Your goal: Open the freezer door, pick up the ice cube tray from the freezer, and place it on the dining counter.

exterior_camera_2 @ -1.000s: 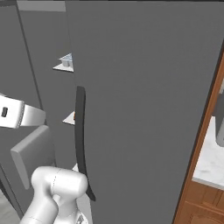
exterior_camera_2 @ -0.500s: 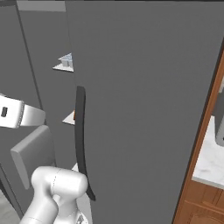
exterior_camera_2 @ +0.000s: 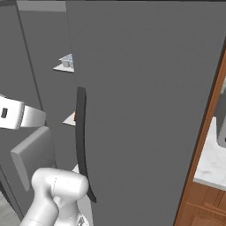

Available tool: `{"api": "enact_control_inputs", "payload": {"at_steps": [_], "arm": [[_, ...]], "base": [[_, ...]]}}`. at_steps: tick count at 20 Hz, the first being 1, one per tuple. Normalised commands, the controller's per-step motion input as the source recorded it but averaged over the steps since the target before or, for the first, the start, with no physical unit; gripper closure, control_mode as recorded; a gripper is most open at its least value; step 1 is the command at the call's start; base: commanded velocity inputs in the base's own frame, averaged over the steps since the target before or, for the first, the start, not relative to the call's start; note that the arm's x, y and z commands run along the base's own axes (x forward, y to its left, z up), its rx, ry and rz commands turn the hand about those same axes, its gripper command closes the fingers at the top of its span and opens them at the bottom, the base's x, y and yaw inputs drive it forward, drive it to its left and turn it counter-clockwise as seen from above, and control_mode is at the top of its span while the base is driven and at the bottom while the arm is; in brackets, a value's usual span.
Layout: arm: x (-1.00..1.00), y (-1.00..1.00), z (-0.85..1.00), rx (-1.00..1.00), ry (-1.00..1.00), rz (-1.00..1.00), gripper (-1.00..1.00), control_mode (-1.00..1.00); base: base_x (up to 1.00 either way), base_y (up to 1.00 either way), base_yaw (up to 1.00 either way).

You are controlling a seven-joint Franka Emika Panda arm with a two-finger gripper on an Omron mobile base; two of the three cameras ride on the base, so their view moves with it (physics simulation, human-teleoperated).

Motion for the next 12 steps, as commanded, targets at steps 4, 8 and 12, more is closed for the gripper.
{"api": "enact_control_inputs", "payload": {"at_steps": [4,8,12], "arm": [[0.0,0.0,0.01,0.0,0.0,-0.03,-1.0,-1.0],[0.0,0.12,0.23,0.05,0.0,-0.09,-1.0,-1.0],[0.0,0.08,0.3,0.11,-0.02,-0.1,-1.0,-1.0]], "base": [[0.0,0.0,0.0],[0.0,0.0,0.0],[0.0,0.0,0.0]]}}
